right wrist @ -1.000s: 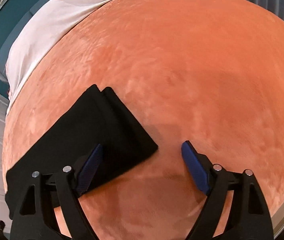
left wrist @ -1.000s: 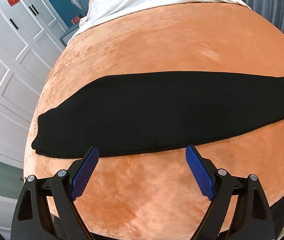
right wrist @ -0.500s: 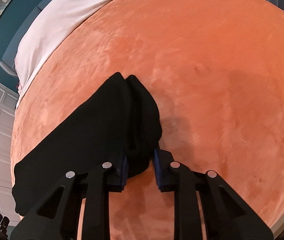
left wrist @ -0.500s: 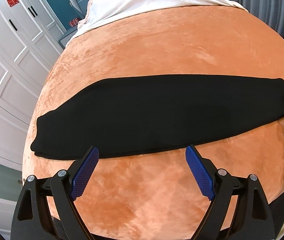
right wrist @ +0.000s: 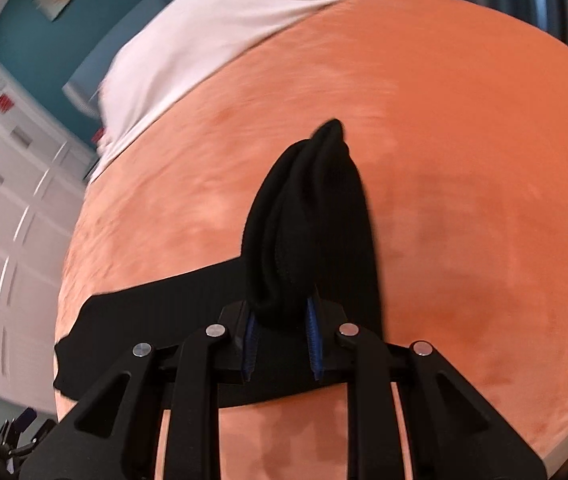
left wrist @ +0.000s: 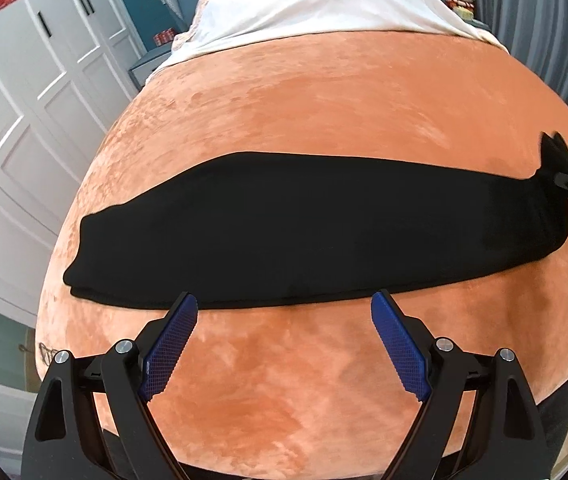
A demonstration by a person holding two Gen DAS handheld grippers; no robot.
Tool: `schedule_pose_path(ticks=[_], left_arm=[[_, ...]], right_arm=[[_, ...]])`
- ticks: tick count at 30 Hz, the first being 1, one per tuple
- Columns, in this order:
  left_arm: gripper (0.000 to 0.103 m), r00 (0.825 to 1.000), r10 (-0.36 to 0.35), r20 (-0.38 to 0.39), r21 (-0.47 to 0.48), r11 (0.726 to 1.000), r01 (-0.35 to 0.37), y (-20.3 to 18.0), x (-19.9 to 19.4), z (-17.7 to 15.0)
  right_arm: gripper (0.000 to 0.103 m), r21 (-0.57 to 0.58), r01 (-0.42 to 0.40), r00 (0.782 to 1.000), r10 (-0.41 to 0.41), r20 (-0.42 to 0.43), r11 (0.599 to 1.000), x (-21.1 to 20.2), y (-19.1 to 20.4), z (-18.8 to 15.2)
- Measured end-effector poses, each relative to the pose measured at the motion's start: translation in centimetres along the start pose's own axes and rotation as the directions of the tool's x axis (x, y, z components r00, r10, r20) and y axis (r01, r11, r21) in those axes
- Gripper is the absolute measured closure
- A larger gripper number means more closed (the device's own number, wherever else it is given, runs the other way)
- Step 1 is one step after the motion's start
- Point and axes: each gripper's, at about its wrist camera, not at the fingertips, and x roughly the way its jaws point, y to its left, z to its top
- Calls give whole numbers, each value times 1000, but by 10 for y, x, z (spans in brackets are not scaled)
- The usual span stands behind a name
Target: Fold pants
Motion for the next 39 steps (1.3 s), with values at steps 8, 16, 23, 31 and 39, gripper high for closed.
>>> schedule_pose_path(ticks=[8, 16, 23, 31, 39], left_arm=[[17, 1000, -21, -2, -109, 994, 21, 58, 8, -10], [17, 998, 0, -68, -225, 974, -15, 132, 39, -30], [17, 994, 32, -104, -285, 957, -61, 181, 53, -50], [17, 992, 64, -108, -286, 954, -92, 187, 52, -53], [17, 994, 10, -106, -225, 974, -34, 127, 48, -34]], right_arm=[[84, -198, -84, 993, 66, -93, 977, 36, 128, -20], [84, -355, -145, 976, 76, -202, 924, 94, 244, -61], [84, -387, -145, 968, 49, -246, 911, 128, 285, -84], [83, -216, 37, 996, -53, -68, 976, 43, 146, -27], [60, 35, 472, 880, -473, 28, 881, -54, -81, 3]])
